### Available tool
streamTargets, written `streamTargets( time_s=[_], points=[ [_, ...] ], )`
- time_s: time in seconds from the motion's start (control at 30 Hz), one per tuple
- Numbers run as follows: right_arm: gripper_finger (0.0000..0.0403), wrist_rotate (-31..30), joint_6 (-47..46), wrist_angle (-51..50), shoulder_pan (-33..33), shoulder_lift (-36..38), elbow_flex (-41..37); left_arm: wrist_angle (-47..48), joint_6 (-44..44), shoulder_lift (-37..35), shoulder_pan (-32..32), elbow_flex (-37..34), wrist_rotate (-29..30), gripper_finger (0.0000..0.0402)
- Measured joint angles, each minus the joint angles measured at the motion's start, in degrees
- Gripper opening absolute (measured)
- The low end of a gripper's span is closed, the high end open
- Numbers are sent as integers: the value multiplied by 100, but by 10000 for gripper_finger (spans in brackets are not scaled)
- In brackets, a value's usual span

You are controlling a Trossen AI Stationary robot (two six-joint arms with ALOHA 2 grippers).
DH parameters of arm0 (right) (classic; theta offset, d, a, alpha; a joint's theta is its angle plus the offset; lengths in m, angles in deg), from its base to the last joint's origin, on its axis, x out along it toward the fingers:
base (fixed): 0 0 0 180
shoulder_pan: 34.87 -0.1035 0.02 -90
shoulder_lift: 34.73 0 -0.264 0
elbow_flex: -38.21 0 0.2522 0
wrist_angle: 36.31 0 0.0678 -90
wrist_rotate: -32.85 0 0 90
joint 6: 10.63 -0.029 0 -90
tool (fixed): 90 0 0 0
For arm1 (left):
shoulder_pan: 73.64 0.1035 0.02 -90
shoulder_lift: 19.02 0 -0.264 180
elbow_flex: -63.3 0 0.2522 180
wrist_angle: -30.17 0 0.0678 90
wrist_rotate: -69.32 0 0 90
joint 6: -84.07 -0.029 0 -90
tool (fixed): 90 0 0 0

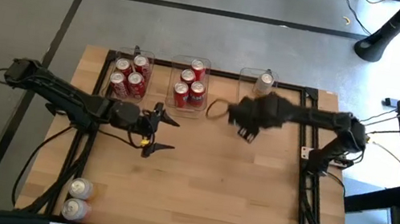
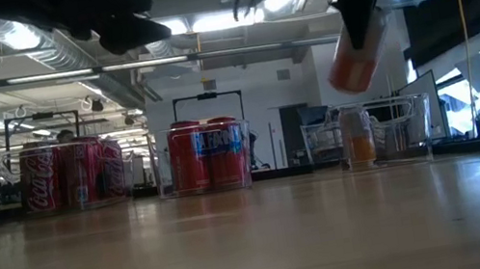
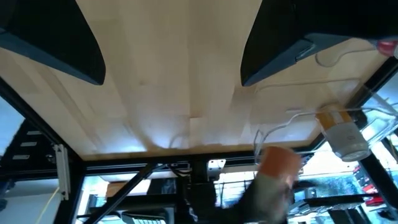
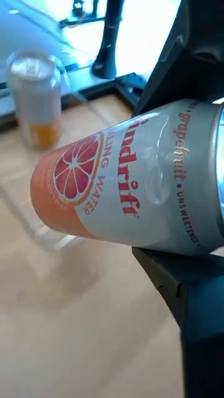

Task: Sort soda cans
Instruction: Put the white soda can into the right transparent bin

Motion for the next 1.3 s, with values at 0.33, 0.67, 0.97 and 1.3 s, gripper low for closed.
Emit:
streamTargets(
  time_s=[0.33,0.67,0.97,1.3],
  points=[
    [286,297,1203,435,1978,-11,-331,1,82,0,-49,0,-2,363],
    [286,1059,2010,1751,3077,-13,-1087,4,110,0,-49,0,-2,363],
    [286,1509,2132,2384,3529,-13,-1828,2,110,0,-49,0,-2,363],
    [286,1644,2330,2845,3671,-17,-2153,0,112,0,-49,0,-2,363]
  ],
)
